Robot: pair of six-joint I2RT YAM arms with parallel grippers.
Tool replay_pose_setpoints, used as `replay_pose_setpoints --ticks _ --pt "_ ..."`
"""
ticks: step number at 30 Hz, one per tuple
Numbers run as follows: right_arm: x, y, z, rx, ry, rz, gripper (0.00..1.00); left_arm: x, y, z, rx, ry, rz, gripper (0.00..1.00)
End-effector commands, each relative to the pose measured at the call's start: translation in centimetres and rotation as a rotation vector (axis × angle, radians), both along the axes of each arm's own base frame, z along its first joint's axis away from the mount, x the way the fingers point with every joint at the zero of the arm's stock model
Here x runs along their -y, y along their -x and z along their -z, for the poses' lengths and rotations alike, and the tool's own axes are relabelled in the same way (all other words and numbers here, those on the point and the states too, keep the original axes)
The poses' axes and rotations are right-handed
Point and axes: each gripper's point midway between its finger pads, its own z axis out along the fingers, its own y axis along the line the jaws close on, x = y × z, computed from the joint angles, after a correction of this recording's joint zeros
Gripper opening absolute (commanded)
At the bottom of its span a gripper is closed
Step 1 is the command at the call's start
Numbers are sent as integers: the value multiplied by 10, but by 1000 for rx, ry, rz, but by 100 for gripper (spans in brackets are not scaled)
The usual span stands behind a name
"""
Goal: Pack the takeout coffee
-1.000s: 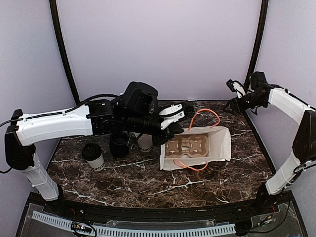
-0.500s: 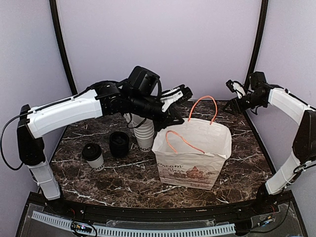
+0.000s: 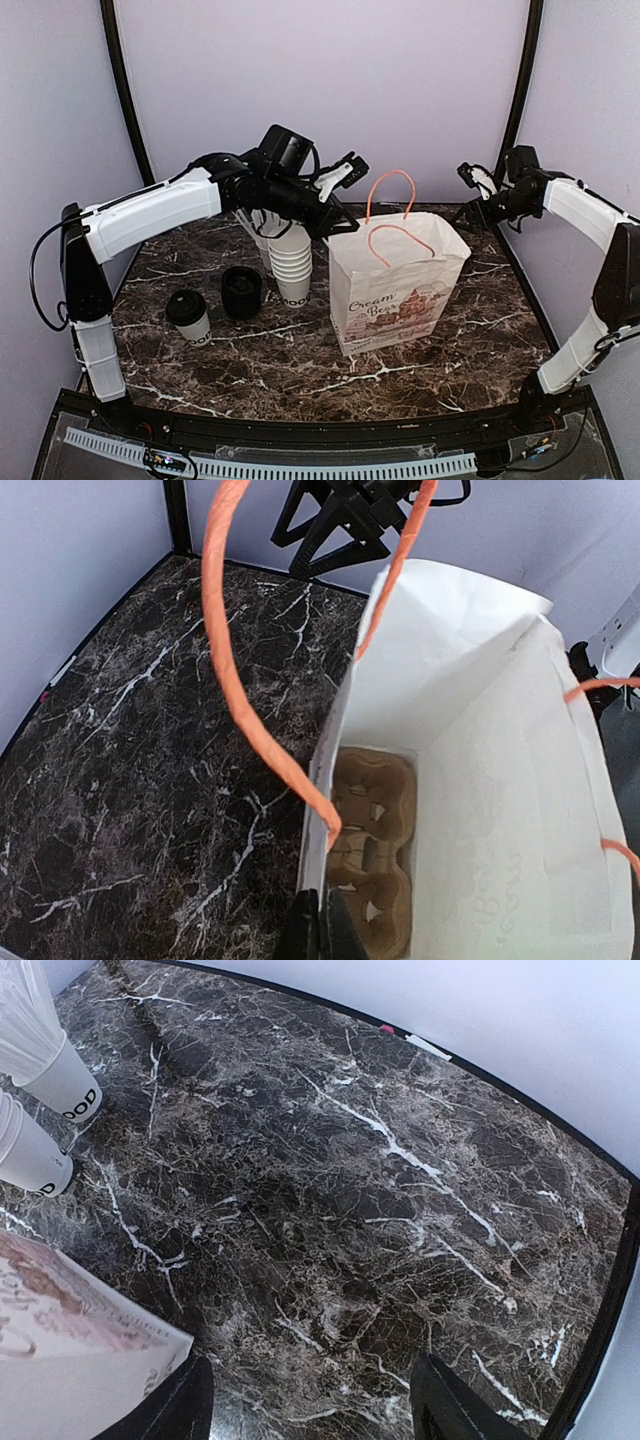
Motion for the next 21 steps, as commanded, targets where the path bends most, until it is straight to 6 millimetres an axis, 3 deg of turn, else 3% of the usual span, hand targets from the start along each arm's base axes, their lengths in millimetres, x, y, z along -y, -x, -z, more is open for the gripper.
replay_pose_setpoints --ticks 1,3,5,8,10,14,15,16,17,18,20,21 --pt "0 0 -14 47 -11 -7 69 2 -13 -26 25 72 -16 0" --pt "0 1 -14 47 -11 -9 69 2 -19 -19 23 60 -26 0" --pt "0 1 -14 48 -11 -9 69 0 -24 -18 31 54 -40 7" --pt "0 3 -16 53 -11 -9 69 -3 -28 -18 41 45 -57 39" --pt "-1 3 -18 59 -13 -12 69 -7 -30 -23 60 41 -80 55" --pt "-1 3 -19 59 -15 -13 69 -27 -29 -47 116 39 -142 76" --pt "-1 3 -19 58 -16 -14 69 -38 -29 -62 153 43 -183 78" --pt "-1 3 -19 60 -17 -14 70 -45 -29 -61 162 30 -209 84" --pt "-1 4 -20 60 -18 -15 70 -64 -35 -77 206 29 -306 92" --pt "-2 4 -21 61 -20 -17 70 -76 -39 -76 217 8 -371 95" --pt "-3 5 -27 65 -26 -22 70 -112 -41 -92 252 -13 -519 98" --pt "-3 5 -31 74 -26 -24 70 -127 -43 -87 240 -53 -585 99"
